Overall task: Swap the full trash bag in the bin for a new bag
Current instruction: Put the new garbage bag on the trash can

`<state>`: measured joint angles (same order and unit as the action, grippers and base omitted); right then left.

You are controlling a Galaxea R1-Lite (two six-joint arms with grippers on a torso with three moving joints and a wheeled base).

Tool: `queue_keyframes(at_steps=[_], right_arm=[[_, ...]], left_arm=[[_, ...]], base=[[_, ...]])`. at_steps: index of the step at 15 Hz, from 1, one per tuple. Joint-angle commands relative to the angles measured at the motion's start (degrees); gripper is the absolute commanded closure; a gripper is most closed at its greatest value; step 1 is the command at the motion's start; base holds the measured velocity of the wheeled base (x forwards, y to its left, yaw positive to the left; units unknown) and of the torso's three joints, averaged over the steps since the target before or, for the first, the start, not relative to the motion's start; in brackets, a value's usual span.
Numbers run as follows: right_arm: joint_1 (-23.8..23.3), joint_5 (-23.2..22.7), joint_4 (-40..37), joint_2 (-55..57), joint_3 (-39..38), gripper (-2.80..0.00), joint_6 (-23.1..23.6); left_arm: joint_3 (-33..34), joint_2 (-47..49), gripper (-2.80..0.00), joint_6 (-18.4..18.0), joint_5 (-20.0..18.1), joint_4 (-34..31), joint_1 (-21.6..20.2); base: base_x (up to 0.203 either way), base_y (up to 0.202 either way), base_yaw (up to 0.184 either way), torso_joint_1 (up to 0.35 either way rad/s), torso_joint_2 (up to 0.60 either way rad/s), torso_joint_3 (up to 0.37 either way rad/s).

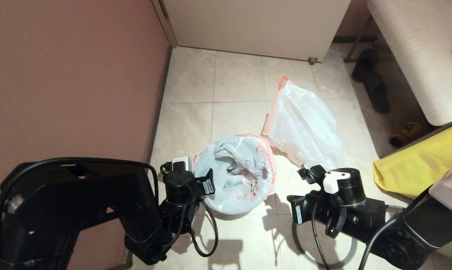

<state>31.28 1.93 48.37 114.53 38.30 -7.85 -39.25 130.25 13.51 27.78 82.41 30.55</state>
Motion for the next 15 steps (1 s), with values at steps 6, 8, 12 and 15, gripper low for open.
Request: queue_keyframes(at_steps=[6,8,12,15], right_arm=[[0.0,2.1,-3.3,0.5,3.5,0.0,0.0],[0.3,3.0,-5.6,0.6,6.8,0.0,0.0],[2.4,11.0,-12.8,2.6,14.5,0.0,0.2],[3.1,14.5,-16.4,5.4,18.6,0.0,4.2]], left_arm=[[-1.6,-17.3,-1.55,-12.2,-1.2,-3.0,0.9],[-4.3,-22.3,0.0,-13.6,-4.3,-11.1,0.4],[-5.5,-25.0,0.0,-13.4,-11.6,-17.1,-5.3],[-6.6,-26.5,0.0,-14.3,-12.8,-18.3,-6.0]], base=[[0.0,0.0,0.0,0.0,0.0,0.0],[0.0,0.0,0.0,0.0,0.0,0.0],[0.0,0.0,0.0,0.0,0.0,0.0],[0.0,0.0,0.0,0.0,0.0,0.0]])
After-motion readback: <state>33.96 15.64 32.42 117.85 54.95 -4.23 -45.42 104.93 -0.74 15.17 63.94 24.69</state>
